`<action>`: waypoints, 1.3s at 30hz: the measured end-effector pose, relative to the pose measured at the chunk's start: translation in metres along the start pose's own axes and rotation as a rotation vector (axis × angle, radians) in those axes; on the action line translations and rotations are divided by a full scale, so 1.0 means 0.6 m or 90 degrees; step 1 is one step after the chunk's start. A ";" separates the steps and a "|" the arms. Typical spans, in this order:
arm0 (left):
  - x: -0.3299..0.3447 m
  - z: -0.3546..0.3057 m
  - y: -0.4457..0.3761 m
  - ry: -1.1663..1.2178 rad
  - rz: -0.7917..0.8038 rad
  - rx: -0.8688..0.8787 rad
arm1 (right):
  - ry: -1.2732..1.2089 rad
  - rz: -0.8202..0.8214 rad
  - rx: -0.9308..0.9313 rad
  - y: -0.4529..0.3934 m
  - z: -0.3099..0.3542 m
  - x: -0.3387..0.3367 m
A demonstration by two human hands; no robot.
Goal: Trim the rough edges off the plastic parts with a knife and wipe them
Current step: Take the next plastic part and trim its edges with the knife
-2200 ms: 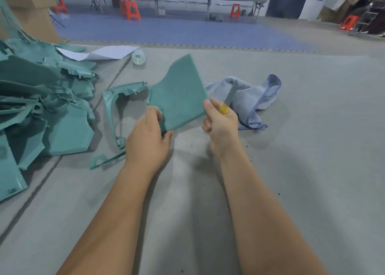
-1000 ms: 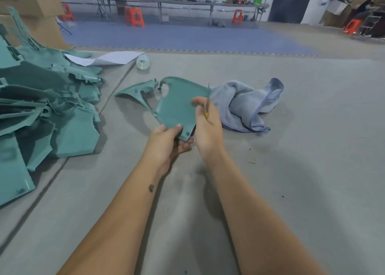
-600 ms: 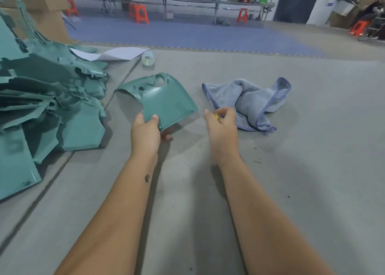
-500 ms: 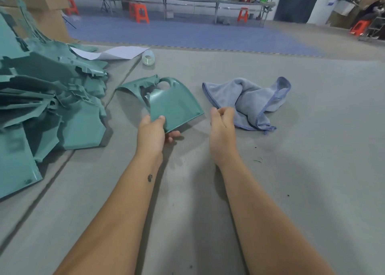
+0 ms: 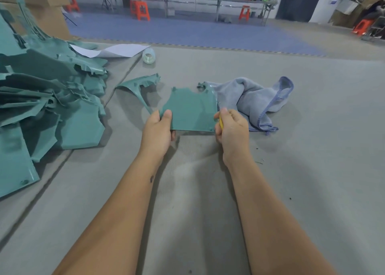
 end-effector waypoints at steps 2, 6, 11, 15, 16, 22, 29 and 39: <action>0.006 0.007 -0.002 0.090 0.019 -0.071 | -0.024 -0.020 -0.032 0.000 0.012 -0.008; 0.031 0.024 0.003 0.296 0.097 -0.219 | -0.029 -0.042 -0.054 0.000 0.020 -0.016; 0.039 0.026 0.008 0.471 0.078 -0.260 | 0.004 -0.011 -0.053 0.011 0.012 0.003; 0.037 0.029 0.008 0.421 0.086 -0.259 | 0.021 0.083 -0.076 0.022 0.017 0.042; 0.037 0.029 0.009 0.375 0.092 -0.251 | 0.030 0.091 -0.082 0.023 0.018 0.045; 0.052 0.017 0.022 0.162 0.169 -0.160 | 0.065 0.051 -0.133 0.022 0.032 0.029; 0.054 0.012 0.021 0.000 0.115 -0.044 | 0.034 0.043 -0.045 0.016 0.028 0.026; 0.017 0.015 0.013 0.182 -0.032 -0.058 | 0.022 0.077 -0.070 0.025 0.032 0.035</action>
Point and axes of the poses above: each hand's wrist, its own y-axis away from the middle knuckle, its own x-axis out of the palm, z = x × y, the point moved 9 cm from there along -y, towards the middle knuckle, and after that the axes turned 7 degrees about -z, right-handed, at the moved point
